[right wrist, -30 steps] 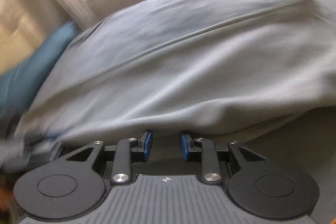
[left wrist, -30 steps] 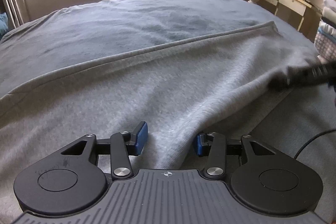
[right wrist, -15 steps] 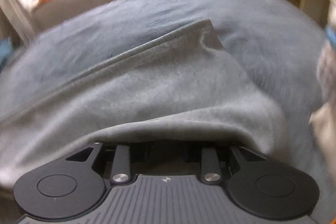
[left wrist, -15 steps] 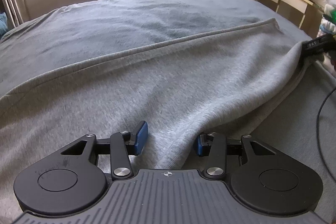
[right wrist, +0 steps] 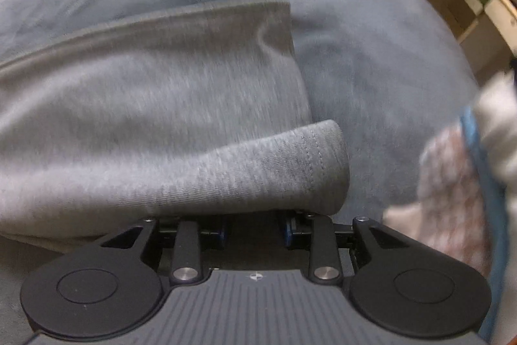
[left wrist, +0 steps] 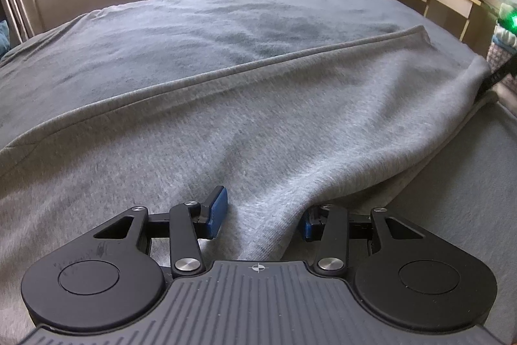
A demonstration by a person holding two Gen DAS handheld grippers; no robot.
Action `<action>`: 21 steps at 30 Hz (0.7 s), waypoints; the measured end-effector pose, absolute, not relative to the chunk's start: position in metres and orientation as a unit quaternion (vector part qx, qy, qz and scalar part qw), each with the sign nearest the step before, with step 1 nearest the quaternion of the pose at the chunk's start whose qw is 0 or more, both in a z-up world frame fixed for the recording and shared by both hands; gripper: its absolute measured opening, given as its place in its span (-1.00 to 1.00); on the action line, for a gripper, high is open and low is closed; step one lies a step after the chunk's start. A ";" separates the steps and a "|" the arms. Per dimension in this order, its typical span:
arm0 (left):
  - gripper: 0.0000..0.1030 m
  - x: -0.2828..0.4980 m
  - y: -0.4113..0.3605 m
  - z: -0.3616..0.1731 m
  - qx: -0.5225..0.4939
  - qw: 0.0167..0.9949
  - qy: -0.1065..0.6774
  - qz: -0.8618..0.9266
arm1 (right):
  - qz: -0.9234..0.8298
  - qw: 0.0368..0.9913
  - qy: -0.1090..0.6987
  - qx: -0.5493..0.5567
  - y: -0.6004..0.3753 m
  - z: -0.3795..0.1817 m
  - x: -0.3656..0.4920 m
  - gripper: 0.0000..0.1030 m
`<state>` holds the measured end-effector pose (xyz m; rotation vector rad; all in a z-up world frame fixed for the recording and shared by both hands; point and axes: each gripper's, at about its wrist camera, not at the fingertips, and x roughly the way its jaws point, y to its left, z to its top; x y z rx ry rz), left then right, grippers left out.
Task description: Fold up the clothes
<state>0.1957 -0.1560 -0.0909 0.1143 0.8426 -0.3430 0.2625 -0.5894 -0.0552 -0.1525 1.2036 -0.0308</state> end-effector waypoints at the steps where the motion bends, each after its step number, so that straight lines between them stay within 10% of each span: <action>1: -0.15 0.195 -0.156 -0.091 0.054 0.896 0.408 -0.166 | -0.024 0.824 0.564 -0.052 -0.596 -0.054 0.258 -0.32; 13: -0.14 0.190 -0.153 -0.085 0.057 0.897 0.409 -0.160 | -0.147 0.848 0.461 0.215 -0.649 -0.033 0.173 -0.30; 21: -0.13 0.183 -0.145 -0.080 0.066 0.900 0.405 -0.146 | -0.153 0.888 0.423 0.096 -0.594 -0.017 0.165 -0.29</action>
